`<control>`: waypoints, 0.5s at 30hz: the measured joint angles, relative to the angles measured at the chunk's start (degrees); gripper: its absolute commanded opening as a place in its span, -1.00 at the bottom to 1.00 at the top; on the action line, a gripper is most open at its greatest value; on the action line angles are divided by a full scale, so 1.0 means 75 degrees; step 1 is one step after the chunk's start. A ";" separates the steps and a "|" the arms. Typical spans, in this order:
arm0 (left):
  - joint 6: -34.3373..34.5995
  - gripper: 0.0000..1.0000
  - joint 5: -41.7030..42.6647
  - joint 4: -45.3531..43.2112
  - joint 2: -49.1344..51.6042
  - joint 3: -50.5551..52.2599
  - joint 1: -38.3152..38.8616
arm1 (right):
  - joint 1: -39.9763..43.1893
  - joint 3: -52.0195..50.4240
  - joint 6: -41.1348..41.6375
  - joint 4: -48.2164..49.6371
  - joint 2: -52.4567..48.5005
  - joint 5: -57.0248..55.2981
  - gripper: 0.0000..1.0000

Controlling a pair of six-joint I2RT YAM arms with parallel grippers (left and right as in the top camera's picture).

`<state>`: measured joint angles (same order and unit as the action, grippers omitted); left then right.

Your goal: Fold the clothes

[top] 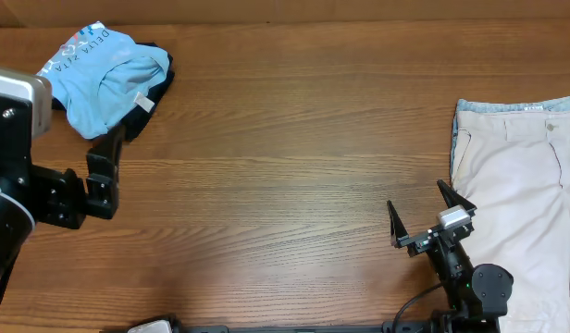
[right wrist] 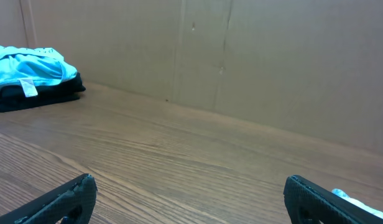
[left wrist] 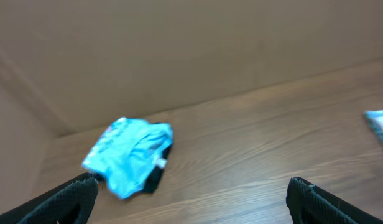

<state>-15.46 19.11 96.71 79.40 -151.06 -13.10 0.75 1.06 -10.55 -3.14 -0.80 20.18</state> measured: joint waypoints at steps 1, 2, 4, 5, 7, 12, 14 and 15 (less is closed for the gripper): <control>0.0000 1.00 -0.0149 -0.0003 0.0000 0.0020 0.0000 | 0.0000 -0.0003 -0.0003 0.0003 0.0000 0.0003 1.00; -0.0003 1.00 -0.0280 -0.0003 -0.0012 0.0085 0.0000 | 0.0000 -0.0003 -0.0003 0.0003 0.0000 0.0003 1.00; 0.0000 1.00 -0.0487 -0.0006 -0.0050 0.0274 0.0000 | 0.0000 -0.0003 -0.0003 0.0006 0.0000 0.0000 1.00; 0.0000 1.00 -0.0568 0.0000 -0.0070 0.0396 0.0000 | 0.0000 0.0000 -0.0003 0.0000 0.0000 0.0000 1.00; -0.0003 1.00 -0.0659 -0.0003 -0.0099 0.0624 0.0000 | 0.0000 -0.0003 0.0000 0.0003 0.0000 0.0003 1.00; -0.0003 1.00 -0.0790 -0.0055 -0.0458 0.1696 0.0000 | 0.0000 -0.0003 -0.0003 0.0000 0.0000 0.0000 1.00; -0.0006 1.00 -0.0836 -0.0411 -0.0772 0.2387 0.0000 | 0.0000 -0.0003 -0.0003 0.0000 0.0000 0.0000 1.00; -0.0009 1.00 -0.0848 -0.0784 -0.0976 0.2798 0.0000 | 0.0000 -0.0003 -0.0003 0.0003 0.0000 0.0000 1.00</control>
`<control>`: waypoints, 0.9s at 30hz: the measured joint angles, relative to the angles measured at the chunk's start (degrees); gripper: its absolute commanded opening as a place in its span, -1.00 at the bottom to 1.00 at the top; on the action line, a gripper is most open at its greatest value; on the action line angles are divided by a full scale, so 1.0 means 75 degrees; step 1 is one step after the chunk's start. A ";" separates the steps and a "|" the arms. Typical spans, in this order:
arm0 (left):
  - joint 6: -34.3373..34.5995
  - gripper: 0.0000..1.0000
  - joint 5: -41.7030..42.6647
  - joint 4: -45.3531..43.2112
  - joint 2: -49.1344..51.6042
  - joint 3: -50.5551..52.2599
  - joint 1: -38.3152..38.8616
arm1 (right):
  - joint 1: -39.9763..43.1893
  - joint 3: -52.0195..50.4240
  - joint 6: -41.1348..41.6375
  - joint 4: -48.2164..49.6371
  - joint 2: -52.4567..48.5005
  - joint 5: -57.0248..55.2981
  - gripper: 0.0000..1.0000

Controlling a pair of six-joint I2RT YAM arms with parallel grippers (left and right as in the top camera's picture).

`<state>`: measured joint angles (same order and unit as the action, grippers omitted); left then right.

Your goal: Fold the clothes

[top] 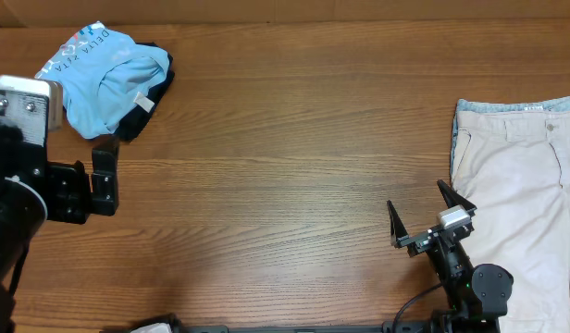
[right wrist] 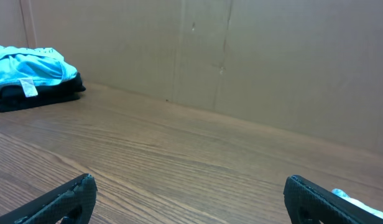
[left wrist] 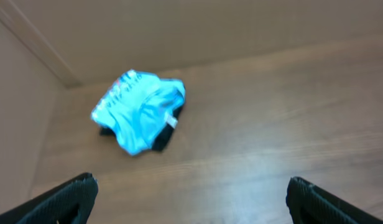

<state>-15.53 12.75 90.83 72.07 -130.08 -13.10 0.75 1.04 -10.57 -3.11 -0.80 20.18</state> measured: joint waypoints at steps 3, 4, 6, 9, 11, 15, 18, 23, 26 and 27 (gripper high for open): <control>-0.0017 0.99 0.0041 -0.1647 -0.0772 0.1568 0.0000 | 0.0003 0.0003 0.0000 -0.0006 0.0000 0.0000 1.00; -0.0015 1.00 0.0079 -0.2197 -0.1037 0.2136 0.0003 | 0.0000 0.0000 0.0003 0.0000 0.0000 0.0000 1.00; 0.0009 1.00 0.0172 -0.3418 -0.1632 0.3462 0.0003 | 0.0000 0.0000 0.0000 -0.0003 0.0000 0.0000 1.00; 0.0172 1.00 0.0286 -0.5240 -0.2509 0.5511 0.0055 | 0.0000 0.0003 0.0003 -0.0003 0.0000 0.0006 1.00; 0.0306 1.00 0.0315 -0.6432 -0.3051 0.6776 0.0233 | 0.0000 0.0000 0.0000 -0.0003 0.0000 0.0003 1.00; 0.0472 1.00 0.0393 -0.8172 -0.4220 0.9052 0.0764 | 0.0000 0.0000 0.0000 0.0000 0.0000 0.0003 1.00; 0.0507 1.00 0.0423 -0.9110 -0.5240 1.0448 0.1032 | 0.0000 0.0000 0.0000 0.0003 0.0000 0.0000 1.00; 0.0609 0.99 0.0446 -0.9978 -0.6913 1.2275 0.1151 | 0.0000 0.0000 0.0000 -0.0006 0.0000 0.0000 1.00; 0.0627 1.00 0.0443 -1.0279 -0.7810 1.3257 0.1151 | 0.0000 0.0000 0.0000 -0.0006 0.0000 0.0003 1.00; 0.0638 1.00 0.0449 -1.0322 -0.8046 1.3508 0.1151 | 0.0000 0.0000 0.0003 -0.0003 0.0000 0.0000 1.00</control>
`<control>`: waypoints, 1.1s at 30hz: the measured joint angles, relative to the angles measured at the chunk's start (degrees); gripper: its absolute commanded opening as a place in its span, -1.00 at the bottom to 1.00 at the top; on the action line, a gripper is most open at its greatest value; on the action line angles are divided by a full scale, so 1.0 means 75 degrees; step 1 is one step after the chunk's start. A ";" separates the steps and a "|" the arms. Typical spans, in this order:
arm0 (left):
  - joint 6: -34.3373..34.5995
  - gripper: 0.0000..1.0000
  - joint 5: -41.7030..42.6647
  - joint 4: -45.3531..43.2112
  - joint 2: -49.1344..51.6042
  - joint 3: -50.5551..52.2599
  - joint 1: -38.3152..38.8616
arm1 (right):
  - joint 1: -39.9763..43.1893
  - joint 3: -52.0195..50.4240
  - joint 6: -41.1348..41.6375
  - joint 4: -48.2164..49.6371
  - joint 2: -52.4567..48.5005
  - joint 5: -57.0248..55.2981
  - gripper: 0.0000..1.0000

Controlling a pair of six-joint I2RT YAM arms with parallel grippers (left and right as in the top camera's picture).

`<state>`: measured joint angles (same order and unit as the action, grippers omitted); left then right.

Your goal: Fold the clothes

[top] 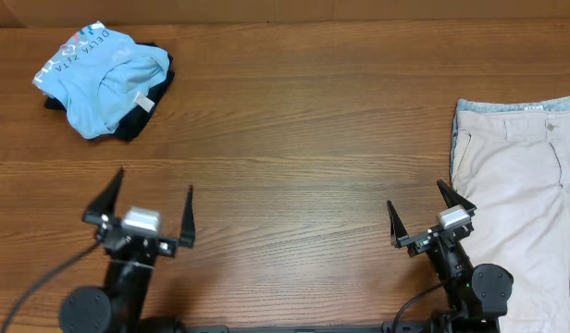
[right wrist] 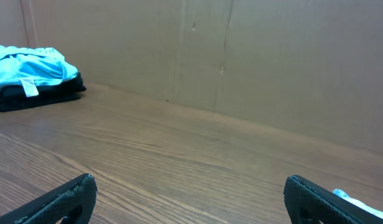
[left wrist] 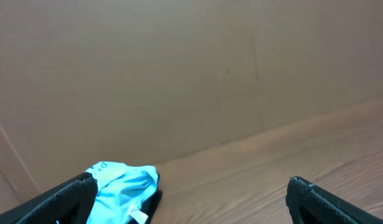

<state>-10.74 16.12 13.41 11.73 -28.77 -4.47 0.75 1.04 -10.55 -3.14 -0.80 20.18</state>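
Note:
A folded pile lies at the far left corner: a light blue garment (top: 102, 70) on a dark one (top: 148, 104); it also shows in the left wrist view as the blue garment (left wrist: 120, 186) and in the right wrist view as the blue garment (right wrist: 27, 70). Pale beige shorts (top: 526, 176) lie spread flat at the right edge. My left gripper (top: 148, 207) stands open near the front left, empty. My right gripper (top: 431, 209) stands open near the front right, just left of the shorts, empty.
The wooden table (top: 294, 139) is backed by a brown cardboard wall (right wrist: 241, 56). The shorts run off the right edge of the overhead view.
My left arm has moved from the left edge, beside the folded pile, to the front left of the table, low and pointing at the back wall. The right arm has not moved.
My left gripper stood open at the left edge just below the blue pile, then slightly nearer the front with the pile seen from above. Now it rests at the front left. Both garments and the right gripper stayed put throughout.

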 measured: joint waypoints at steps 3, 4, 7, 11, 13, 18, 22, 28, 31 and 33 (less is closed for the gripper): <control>0.0099 0.99 -0.0006 -0.0385 -0.0807 0.0868 0.0000 | 0.0000 0.0000 -0.0006 0.0000 0.0000 0.0003 1.00; 0.0157 1.00 -0.0003 -0.0481 -0.1075 0.1139 0.0000 | 0.0000 0.0003 -0.0003 -0.0003 0.0000 0.0000 1.00; 0.0312 1.00 -0.0006 -0.0866 -0.1413 0.1830 0.0000 | 0.0003 0.0000 -0.0003 0.0000 0.0000 0.0006 1.00; 0.0542 1.00 -0.0006 -0.1376 -0.1428 0.2608 0.0000 | 0.0000 0.0000 -0.0003 -0.0003 0.0000 0.0003 1.00; 0.0650 1.00 -0.0006 -0.1731 -0.1434 0.3040 0.0000 | 0.0000 0.0000 -0.0003 0.0000 0.0000 0.0003 1.00; 0.0801 1.00 -0.0006 -0.1492 -0.1437 0.3774 0.0000 | 0.0000 0.0000 -0.0003 0.0000 0.0000 0.0003 1.00; 0.0828 1.00 -0.0009 -0.1416 -0.1448 0.3777 0.0000 | 0.0000 0.0000 -0.0003 0.0000 0.0000 0.0003 1.00; 0.0828 1.00 -0.0009 -0.1416 -0.1448 0.3777 0.0000 | 0.0003 0.0000 0.0000 0.0000 0.0000 0.0003 1.00; 0.0828 1.00 -0.0009 -0.1416 -0.1448 0.3777 0.0000 | 0.0000 0.0000 -0.0003 -0.0003 0.0000 0.0006 1.00; 0.0828 1.00 -0.0009 -0.1416 -0.1448 0.3777 0.0000 | 0.0000 0.0000 -0.0003 -0.0003 0.0000 0.0006 1.00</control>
